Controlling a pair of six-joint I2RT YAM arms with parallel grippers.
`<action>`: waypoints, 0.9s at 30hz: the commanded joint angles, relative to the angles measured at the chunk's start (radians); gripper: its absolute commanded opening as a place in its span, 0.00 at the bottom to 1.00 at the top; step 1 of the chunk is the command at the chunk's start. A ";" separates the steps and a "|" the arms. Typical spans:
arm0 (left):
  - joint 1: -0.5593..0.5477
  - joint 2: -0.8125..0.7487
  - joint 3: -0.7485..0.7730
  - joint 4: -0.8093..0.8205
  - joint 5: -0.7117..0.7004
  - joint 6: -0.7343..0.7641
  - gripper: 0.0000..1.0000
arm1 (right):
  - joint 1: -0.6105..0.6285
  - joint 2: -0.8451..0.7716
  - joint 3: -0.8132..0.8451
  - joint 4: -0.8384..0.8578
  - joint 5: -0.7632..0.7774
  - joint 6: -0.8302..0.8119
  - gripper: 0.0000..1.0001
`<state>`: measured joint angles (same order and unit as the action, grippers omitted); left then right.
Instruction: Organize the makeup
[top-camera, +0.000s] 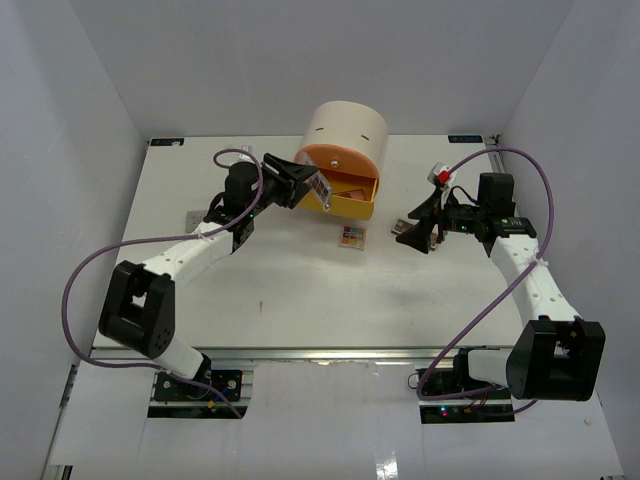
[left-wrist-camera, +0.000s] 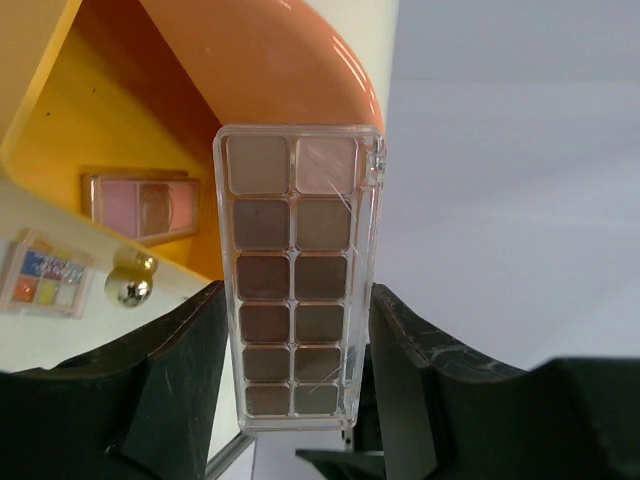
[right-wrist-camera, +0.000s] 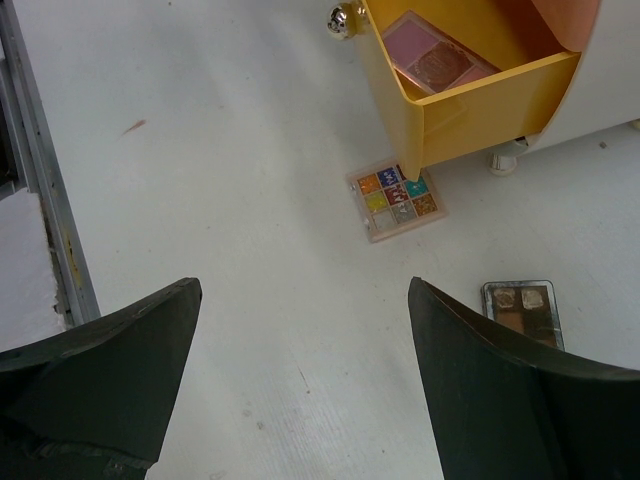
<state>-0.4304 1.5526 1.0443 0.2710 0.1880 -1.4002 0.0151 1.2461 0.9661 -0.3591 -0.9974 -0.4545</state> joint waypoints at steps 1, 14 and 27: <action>-0.030 0.040 0.087 0.052 -0.112 -0.102 0.18 | -0.003 -0.002 -0.003 0.026 -0.010 -0.006 0.90; -0.047 0.147 0.164 0.053 -0.096 -0.131 0.72 | -0.003 -0.006 -0.007 0.026 -0.015 -0.013 0.90; -0.047 0.113 0.178 0.001 -0.087 -0.099 0.83 | -0.003 -0.005 -0.009 0.026 -0.017 -0.015 0.90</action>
<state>-0.4736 1.7241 1.2007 0.2914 0.1008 -1.4921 0.0151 1.2464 0.9646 -0.3584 -0.9977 -0.4561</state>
